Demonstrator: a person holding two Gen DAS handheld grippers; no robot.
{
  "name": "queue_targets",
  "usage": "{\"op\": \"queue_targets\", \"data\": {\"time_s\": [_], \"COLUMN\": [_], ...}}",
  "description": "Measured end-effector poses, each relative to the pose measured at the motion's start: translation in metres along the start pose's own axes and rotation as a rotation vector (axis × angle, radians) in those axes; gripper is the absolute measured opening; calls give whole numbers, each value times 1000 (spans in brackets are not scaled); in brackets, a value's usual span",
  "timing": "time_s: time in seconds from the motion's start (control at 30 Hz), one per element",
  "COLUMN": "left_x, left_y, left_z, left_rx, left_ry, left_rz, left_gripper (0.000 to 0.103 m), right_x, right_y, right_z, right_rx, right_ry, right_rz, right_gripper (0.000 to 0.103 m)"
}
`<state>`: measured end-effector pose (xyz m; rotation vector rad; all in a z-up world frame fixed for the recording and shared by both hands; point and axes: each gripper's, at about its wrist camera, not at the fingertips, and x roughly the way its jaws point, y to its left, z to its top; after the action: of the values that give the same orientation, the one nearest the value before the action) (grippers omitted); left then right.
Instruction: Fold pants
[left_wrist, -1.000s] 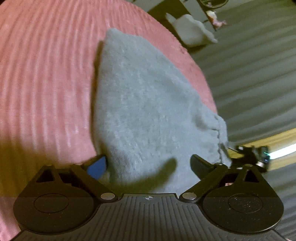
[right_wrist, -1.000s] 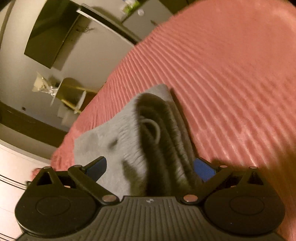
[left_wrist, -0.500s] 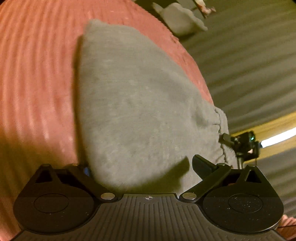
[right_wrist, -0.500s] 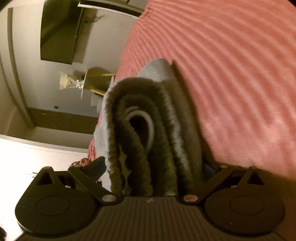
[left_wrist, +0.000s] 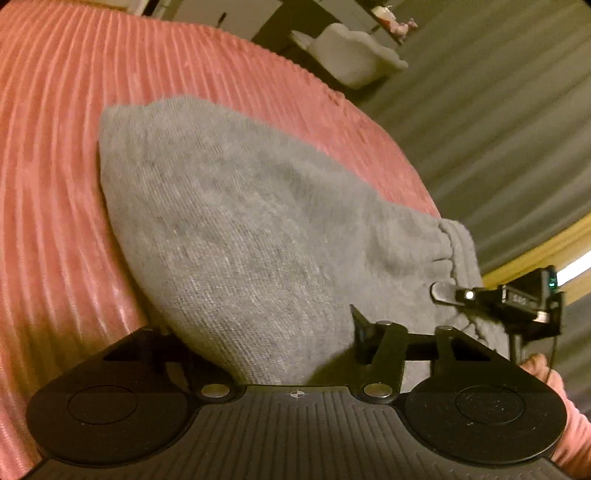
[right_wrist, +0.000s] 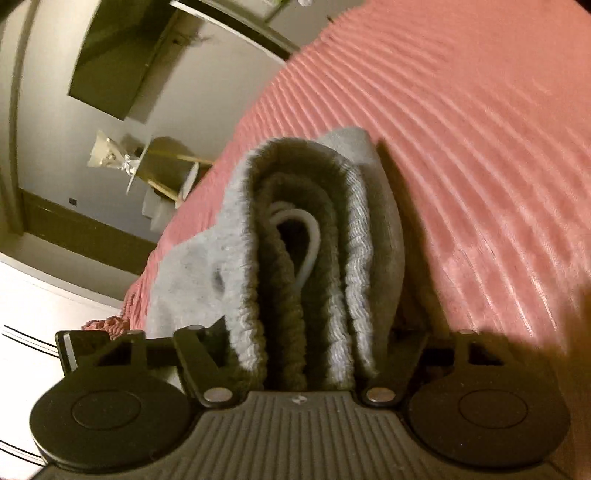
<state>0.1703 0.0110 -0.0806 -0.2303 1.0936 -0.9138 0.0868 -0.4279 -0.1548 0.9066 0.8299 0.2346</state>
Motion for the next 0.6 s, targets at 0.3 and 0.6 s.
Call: {"op": "queue_targets", "data": {"time_s": [0.3,0.6], "left_x": [-10,41], "left_y": [-43,-30], "left_z": [34,77], "left_rx": [99,59], "left_ry": [-117,-93], "left_rz": [-28,160], "left_gripper": [43,54], "right_x": [-15,6], "right_y": [70,52], "right_z": [26,81], "right_rx": [-152,-140], "right_ry": [-111,-129], "right_rz": [-22,-286], "right_gripper": [61,78]}}
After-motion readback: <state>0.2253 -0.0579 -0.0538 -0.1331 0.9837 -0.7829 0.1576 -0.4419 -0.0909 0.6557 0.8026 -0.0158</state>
